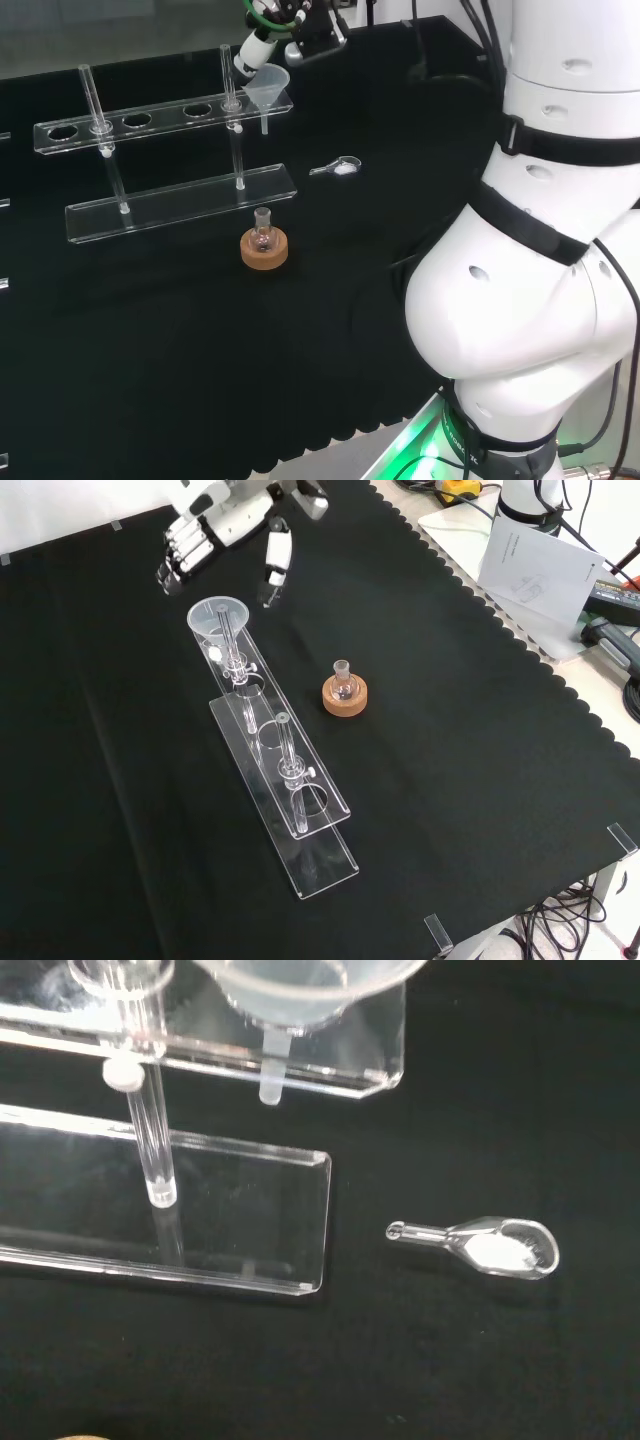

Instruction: Pick up the funnel from the transparent funnel stand.

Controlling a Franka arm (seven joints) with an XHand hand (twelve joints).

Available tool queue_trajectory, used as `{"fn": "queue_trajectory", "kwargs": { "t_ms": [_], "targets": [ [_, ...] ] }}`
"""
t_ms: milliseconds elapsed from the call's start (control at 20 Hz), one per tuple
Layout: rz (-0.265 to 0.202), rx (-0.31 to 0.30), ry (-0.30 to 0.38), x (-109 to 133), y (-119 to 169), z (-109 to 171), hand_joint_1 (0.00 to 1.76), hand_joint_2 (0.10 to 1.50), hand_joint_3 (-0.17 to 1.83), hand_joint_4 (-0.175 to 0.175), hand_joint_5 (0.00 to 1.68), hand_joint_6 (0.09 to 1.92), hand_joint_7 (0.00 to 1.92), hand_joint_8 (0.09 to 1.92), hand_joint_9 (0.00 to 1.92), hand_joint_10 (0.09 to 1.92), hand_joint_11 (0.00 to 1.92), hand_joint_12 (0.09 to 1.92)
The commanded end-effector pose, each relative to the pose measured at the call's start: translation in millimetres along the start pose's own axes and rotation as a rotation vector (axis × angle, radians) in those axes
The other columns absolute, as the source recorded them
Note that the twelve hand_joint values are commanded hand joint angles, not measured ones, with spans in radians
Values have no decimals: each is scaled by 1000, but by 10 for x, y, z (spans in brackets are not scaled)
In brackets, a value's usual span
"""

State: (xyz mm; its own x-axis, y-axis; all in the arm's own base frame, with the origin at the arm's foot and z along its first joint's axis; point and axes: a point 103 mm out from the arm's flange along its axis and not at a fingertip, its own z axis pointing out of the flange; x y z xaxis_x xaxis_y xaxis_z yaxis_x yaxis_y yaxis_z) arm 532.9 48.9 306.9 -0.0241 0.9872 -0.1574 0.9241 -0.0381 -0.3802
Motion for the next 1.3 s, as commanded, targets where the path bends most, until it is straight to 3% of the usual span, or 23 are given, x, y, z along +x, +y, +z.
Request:
{"fn": "queue_trajectory", "kwargs": {
  "t_ms": [50,350,650,700,750,900,1000,1100,1300],
  "targets": [
    [-52,36,26,-55,143,120,496,782,212,17,6,87,0,190,57,762,58,1492],
    [8,61,8,56,211,179,548,752,202,12,0,87,0,137,37,795,75,1493],
    [-3,71,17,118,301,233,603,738,198,9,0,87,0,124,19,812,86,1496],
    [-13,68,43,-165,320,260,606,738,198,8,0,87,0,123,15,813,88,1496],
    [-14,71,46,-260,329,271,608,738,199,8,0,87,0,122,12,814,90,1496],
    [-5,71,35,-315,349,289,611,738,202,5,0,87,0,130,7,826,101,1494],
    [2,74,19,-229,350,292,613,738,206,4,0,87,1,144,10,838,108,1491],
    [0,73,31,-288,368,306,615,737,213,1,0,87,0,185,32,841,115,1490],
    [-9,46,19,77,376,301,618,734,225,-3,0,87,0,259,70,838,131,1487]
  ]
}}
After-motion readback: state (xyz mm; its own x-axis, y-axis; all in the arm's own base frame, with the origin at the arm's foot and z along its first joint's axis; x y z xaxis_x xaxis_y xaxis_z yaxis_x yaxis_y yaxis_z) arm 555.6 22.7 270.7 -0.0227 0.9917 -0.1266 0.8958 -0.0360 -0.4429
